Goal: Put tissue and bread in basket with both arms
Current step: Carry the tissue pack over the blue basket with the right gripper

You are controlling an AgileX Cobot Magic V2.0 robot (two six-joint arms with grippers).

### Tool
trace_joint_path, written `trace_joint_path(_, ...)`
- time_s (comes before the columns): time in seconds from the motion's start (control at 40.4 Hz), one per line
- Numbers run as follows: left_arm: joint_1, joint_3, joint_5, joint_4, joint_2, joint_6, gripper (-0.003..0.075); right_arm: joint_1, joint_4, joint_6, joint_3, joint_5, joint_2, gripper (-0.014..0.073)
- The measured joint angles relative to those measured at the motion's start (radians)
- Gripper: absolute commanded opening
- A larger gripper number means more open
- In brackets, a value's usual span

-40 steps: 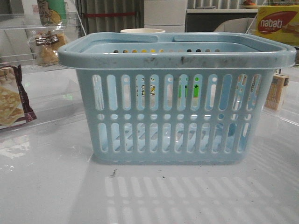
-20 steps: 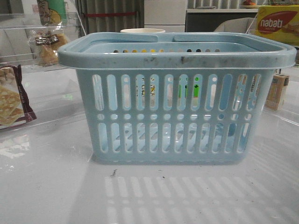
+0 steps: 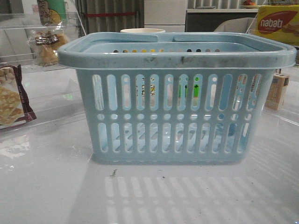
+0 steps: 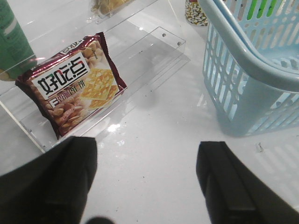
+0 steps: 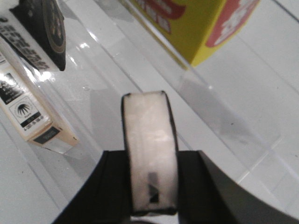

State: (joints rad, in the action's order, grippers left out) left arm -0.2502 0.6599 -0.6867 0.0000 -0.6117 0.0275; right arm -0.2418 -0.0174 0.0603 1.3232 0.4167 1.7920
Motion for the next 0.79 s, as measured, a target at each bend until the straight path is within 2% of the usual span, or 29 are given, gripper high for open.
trace_joint_path(0.223,0.000,0.000,0.000,0.000,0.000,0.000,0.0507,0.000,0.000,0.000,0.004,0.002,-0.012,0.0243)
trace_joint_path(0.445,0.000,0.000,0.002,0.000,0.000,0.000,0.0507,0.032,0.000,0.000,0.004,0.023,-0.131,0.0243)
trace_joint_path(0.643,0.000,0.000,0.002,0.000,0.000,0.000,0.0507,0.126,0.000,0.000,0.004,0.057,-0.288,0.0243)
trace_joint_path(0.792,0.000,0.000,0.002,0.000,0.000,0.000,0.0507,0.260,0.000,0.000,0.006,0.097,-0.380,0.0243)
